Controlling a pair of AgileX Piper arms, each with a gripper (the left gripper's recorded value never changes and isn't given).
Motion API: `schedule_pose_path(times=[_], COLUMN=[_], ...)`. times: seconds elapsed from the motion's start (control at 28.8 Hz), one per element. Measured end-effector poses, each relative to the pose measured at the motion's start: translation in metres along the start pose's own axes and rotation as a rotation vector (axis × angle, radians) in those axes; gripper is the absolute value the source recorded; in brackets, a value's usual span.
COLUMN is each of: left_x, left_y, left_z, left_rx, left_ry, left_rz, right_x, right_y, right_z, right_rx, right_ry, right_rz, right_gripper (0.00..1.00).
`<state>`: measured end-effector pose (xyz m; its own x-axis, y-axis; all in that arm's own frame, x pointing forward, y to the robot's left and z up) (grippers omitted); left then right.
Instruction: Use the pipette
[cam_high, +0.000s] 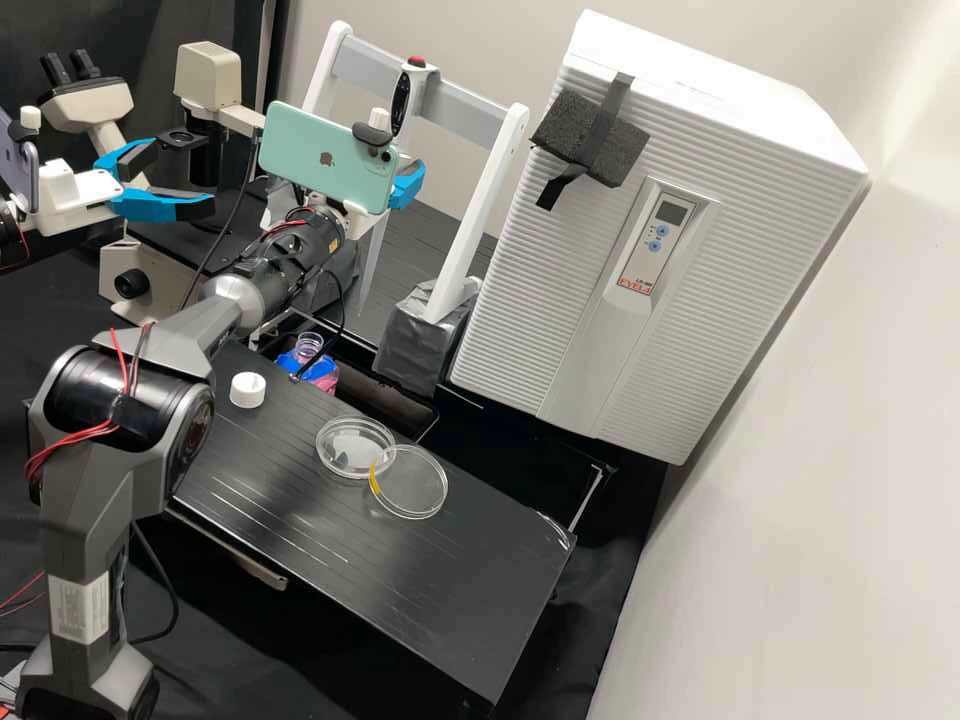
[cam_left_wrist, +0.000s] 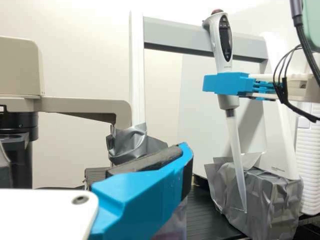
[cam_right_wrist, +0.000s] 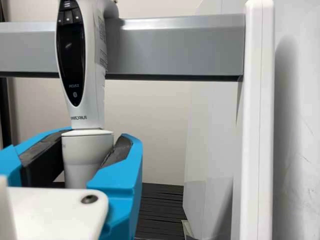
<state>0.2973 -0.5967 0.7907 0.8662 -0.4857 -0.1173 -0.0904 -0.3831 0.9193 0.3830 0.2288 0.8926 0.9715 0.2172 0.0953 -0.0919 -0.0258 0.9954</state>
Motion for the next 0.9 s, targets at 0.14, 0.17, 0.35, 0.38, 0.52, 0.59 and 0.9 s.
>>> schedule_pose_path(times=[0.14,0.17,0.35,0.38,0.52,0.59,0.9], left_x=[0.0,0.0,-0.0002,-0.0002,-0.0003,-0.0003,-0.0004], left_y=[0.0,0.0,0.001,0.001,0.001,0.001,0.002], left_z=[-0.001,-0.001,-0.002,-0.003,-0.004,-0.004,-0.005], left_rx=[0.002,0.002,0.004,0.005,0.005,0.003,-0.011], left_ry=[0.001,0.001,0.005,0.006,0.009,0.011,0.011], left_rz=[0.0,0.0,0.001,0.002,0.002,0.003,0.003], right_x=[0.0,0.0,-0.002,-0.002,-0.003,-0.003,-0.001], right_y=[0.0,0.0,0.001,0.0,0.0,0.0,0.005], right_z=[0.0,0.0,-0.003,-0.004,-0.007,-0.007,-0.013], right_rx=[0.0,0.0,0.006,0.007,0.012,0.012,0.033], right_ry=[-0.001,0.0,0.001,0.003,0.008,0.007,0.01], right_rz=[-0.001,-0.003,-0.011,-0.014,-0.02,-0.022,-0.021], right_gripper=[0.0,0.0,0.0,0.0,0.0,0.0,0.0])
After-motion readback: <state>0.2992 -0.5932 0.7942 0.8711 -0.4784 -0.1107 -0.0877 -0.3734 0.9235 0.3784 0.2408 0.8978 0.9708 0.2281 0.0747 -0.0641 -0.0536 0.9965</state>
